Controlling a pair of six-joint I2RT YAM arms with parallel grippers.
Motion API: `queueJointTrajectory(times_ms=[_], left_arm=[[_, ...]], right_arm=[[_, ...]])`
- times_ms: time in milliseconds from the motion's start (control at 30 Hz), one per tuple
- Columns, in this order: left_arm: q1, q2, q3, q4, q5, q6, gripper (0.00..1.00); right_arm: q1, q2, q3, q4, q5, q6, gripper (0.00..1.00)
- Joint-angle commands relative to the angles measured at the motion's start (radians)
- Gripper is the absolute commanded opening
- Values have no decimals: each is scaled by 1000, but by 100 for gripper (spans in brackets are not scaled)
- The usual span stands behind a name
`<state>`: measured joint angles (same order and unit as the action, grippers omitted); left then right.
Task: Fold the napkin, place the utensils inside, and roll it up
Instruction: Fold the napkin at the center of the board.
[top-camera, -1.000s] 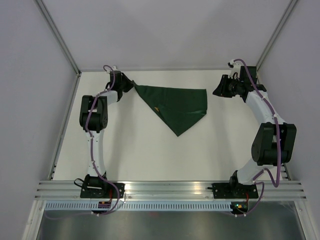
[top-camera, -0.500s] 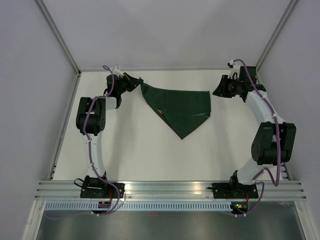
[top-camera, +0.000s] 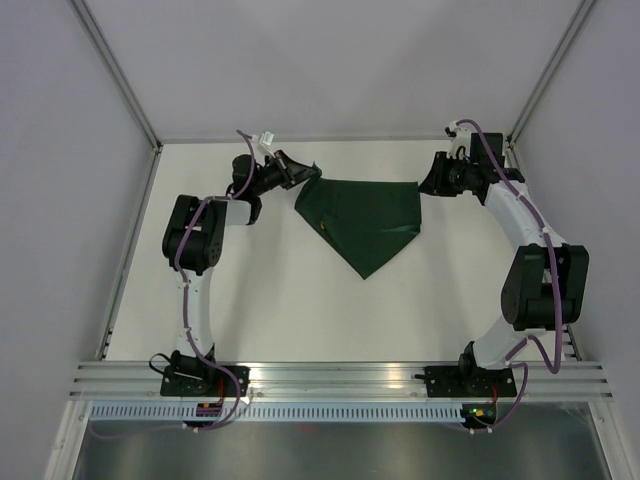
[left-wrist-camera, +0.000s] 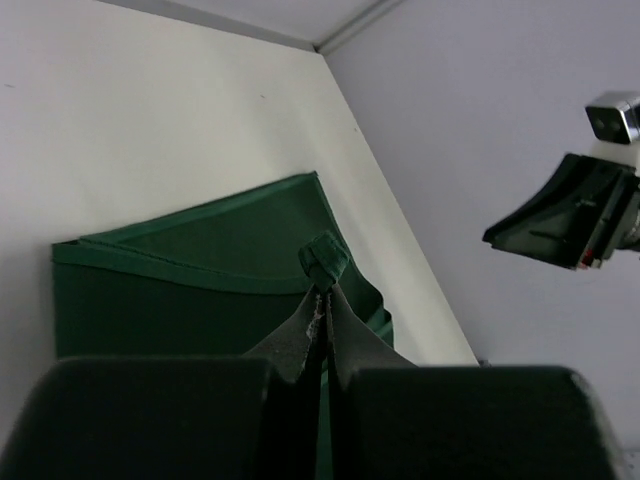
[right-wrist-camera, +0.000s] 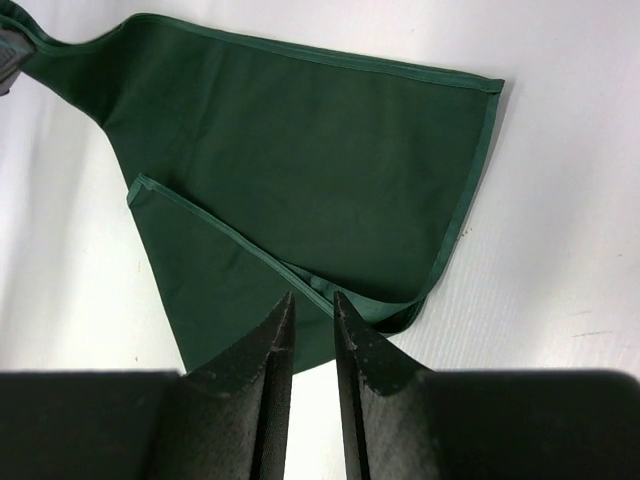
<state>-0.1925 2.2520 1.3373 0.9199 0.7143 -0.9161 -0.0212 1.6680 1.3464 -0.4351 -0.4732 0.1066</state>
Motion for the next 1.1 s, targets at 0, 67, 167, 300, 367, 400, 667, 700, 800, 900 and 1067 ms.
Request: queueJointTrajectory(times_ms=[0, 67, 167, 300, 367, 400, 667, 700, 800, 900, 1067], left_arm=[[-30, -40, 8, 120, 135, -32, 2], [-53, -45, 2, 119, 161, -18, 2], [-80, -51, -10, 112, 215, -3, 2], [-101, -62, -46, 106, 272, 26, 2], [-116, -75, -67, 91, 299, 55, 2], [-120, -83, -73, 55, 307, 72, 2], [-171, -150, -119, -35, 327, 177, 2], [-177, -154, -121, -44, 327, 180, 2], [-193, -161, -121, -61, 327, 198, 2], [-222, -167, -125, -79, 329, 220, 2], [-255, -172, -128, -111, 333, 246, 2]], right_arm=[[7, 1, -1, -10, 2, -2, 27], [13, -1, -1, -11, 4, -4, 27], [15, 1, -1, -13, 5, -4, 27], [14, 1, -4, -14, 8, -4, 27], [44, -1, -3, -11, 11, -4, 27], [46, -1, -4, -11, 13, -2, 27], [56, -2, -1, -10, 24, -2, 26], [58, -2, -3, -11, 24, -2, 27], [58, -5, -3, -11, 27, -4, 26], [58, -8, -4, -10, 28, -5, 27], [58, -11, -6, -11, 30, -5, 27]])
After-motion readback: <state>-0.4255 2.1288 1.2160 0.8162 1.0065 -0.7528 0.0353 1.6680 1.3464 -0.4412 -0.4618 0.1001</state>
